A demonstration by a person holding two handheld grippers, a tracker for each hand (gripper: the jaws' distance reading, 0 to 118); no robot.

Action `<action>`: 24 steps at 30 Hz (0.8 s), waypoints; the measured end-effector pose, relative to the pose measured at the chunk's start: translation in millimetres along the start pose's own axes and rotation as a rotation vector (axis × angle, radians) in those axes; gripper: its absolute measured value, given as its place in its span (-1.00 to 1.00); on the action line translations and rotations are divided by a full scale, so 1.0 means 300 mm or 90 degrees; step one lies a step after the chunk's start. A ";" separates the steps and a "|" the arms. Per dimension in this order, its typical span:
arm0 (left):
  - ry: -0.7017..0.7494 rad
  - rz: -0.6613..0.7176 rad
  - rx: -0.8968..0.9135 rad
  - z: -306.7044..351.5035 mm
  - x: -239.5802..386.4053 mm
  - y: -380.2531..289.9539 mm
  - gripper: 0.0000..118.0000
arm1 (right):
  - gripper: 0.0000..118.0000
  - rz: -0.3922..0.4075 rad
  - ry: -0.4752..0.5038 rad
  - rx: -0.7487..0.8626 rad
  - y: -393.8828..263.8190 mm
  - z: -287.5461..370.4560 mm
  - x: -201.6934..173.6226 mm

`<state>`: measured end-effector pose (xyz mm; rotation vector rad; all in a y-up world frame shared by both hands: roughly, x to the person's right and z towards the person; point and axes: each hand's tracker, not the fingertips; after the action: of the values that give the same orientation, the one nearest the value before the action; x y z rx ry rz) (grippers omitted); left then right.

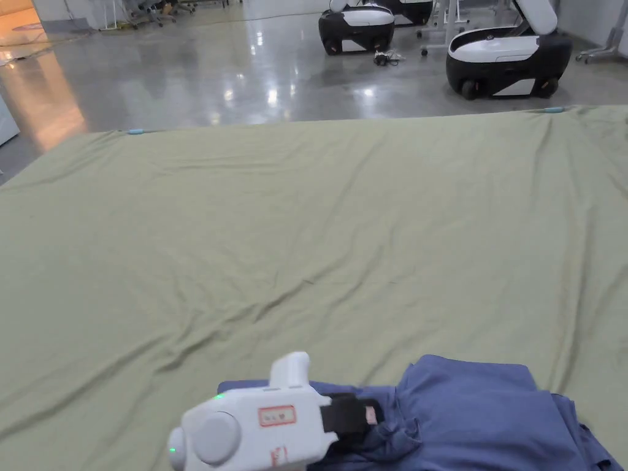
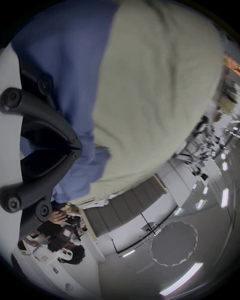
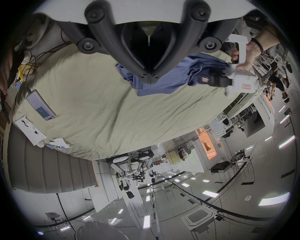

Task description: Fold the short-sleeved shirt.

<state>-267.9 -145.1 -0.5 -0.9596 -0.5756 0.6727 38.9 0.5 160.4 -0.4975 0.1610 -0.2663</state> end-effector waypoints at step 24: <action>-0.110 0.306 0.195 0.459 -0.400 -0.067 0.23 | -1.00 0.022 0.019 -0.032 0.023 -0.007 0.001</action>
<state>-439.1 -167.0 62.7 -0.7570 -0.3759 1.2449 40.3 5.3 155.2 -0.5408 0.2048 -0.2365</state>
